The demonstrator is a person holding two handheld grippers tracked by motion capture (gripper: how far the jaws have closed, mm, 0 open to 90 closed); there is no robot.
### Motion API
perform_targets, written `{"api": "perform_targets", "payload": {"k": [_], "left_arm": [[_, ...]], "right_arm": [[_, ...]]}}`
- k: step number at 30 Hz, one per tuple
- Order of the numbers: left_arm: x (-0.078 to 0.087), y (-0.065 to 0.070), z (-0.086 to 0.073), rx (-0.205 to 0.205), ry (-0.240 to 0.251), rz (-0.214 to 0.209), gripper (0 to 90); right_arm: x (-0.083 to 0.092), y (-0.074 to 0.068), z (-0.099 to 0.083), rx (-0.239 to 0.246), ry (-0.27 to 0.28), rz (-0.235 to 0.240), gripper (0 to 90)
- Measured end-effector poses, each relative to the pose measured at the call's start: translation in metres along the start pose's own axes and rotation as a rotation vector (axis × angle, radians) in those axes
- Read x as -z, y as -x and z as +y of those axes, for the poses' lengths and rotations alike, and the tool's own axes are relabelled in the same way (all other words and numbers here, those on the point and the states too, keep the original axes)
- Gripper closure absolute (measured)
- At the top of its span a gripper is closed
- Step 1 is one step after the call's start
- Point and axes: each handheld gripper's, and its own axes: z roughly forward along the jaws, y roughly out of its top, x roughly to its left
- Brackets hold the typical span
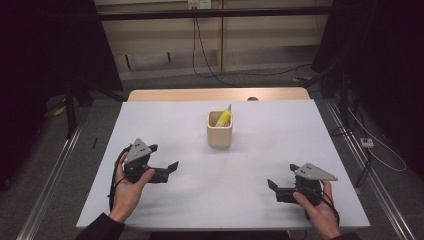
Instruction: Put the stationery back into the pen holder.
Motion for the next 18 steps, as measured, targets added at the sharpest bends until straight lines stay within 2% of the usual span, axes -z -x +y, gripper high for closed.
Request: {"api": "perform_targets", "payload": {"k": [2, 5, 8, 10, 12, 13, 15, 18], "left_arm": [[0.004, 0.001, -0.004, 0.015, -0.003, 0.003, 5.5], [0.010, 0.002, -0.010, -0.003, -0.015, 0.018, 5.5], [0.015, 0.004, -0.017, 0.021, -0.003, 0.011, 5.6], [0.019, 0.005, -0.019, 0.014, -0.010, 0.023, 5.5], [0.022, 0.005, -0.022, 0.033, 0.002, 0.006, 5.6], [0.024, 0.005, -0.023, 0.027, 0.002, 0.002, 5.5], [0.027, 0.006, -0.026, 0.017, -0.009, 0.012, 5.5], [0.030, 0.007, -0.032, 0.029, -0.014, 0.014, 5.5]], "right_arm": [[0.000, 0.000, 0.000, -0.001, 0.000, -0.001, 4.6], [0.000, 0.000, 0.000, -0.006, -0.001, -0.004, 4.6], [0.000, 0.000, 0.000, -0.008, -0.002, -0.004, 4.6], [0.000, 0.000, 0.000, -0.006, 0.000, -0.006, 4.6], [0.000, 0.000, 0.000, -0.005, -0.001, -0.004, 4.6], [0.000, 0.000, 0.000, -0.005, -0.001, -0.005, 4.6], [0.000, 0.000, 0.000, -0.005, -0.002, -0.006, 4.7], [0.000, 0.000, 0.000, -0.005, -0.002, -0.006, 4.7]]}}
